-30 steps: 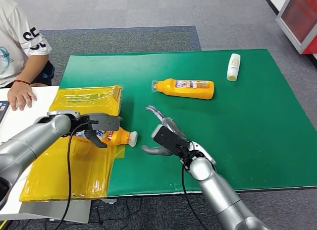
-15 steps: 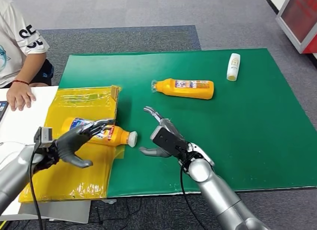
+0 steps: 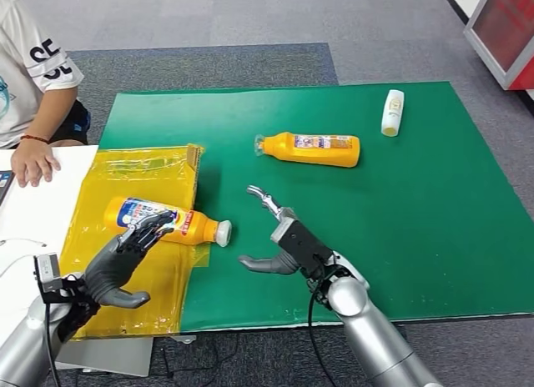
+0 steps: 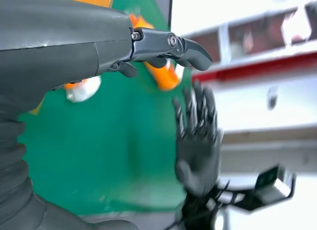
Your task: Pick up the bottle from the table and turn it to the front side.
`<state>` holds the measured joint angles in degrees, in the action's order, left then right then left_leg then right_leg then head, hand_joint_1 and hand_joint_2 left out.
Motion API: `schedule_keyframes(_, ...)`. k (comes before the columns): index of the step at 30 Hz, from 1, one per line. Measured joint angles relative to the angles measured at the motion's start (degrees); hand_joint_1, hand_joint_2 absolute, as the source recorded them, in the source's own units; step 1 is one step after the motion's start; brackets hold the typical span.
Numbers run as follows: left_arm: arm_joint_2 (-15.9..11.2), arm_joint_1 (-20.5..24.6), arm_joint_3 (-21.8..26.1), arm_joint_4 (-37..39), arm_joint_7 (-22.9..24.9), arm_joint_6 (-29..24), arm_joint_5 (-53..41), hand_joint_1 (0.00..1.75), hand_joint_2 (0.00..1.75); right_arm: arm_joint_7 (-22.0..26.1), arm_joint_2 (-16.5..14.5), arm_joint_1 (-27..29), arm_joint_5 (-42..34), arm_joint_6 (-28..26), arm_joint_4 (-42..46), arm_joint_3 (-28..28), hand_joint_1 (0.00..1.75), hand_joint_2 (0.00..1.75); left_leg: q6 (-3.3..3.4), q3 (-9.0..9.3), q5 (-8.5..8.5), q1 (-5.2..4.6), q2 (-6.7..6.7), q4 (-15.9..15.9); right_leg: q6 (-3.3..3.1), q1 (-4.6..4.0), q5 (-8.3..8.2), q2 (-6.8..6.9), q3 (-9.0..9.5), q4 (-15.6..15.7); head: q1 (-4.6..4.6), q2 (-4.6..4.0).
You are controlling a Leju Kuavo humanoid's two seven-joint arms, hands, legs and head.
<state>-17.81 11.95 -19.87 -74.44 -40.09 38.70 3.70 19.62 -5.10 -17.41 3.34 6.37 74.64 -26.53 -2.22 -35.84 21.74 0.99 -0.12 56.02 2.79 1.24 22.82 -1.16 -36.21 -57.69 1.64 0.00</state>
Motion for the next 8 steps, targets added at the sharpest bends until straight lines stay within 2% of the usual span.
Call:
schedule_keyframes(4,4.49,-2.57,2.69,-2.18,1.7,-5.33,-1.41,0.0,1.75,2.23,0.03,2.8,-4.91,1.66,3.0,2.85,0.0,1.75,0.05,-0.01,0.05,-0.01,-0.03,0.0,0.01,0.02,0.0,0.01,0.02,0.04,0.01,0.0)
schedule_keyframes(8,7.22,-4.05,3.77,-3.85,3.09,-8.01,-2.71,0.0,1.75,5.29,0.03,5.53,-9.44,3.26,6.53,5.49,0.0,1.75,0.07,-0.01,0.07,-0.01,-0.03,0.0,0.02,0.02,0.01,0.03,0.03,0.05,0.02,0.0)
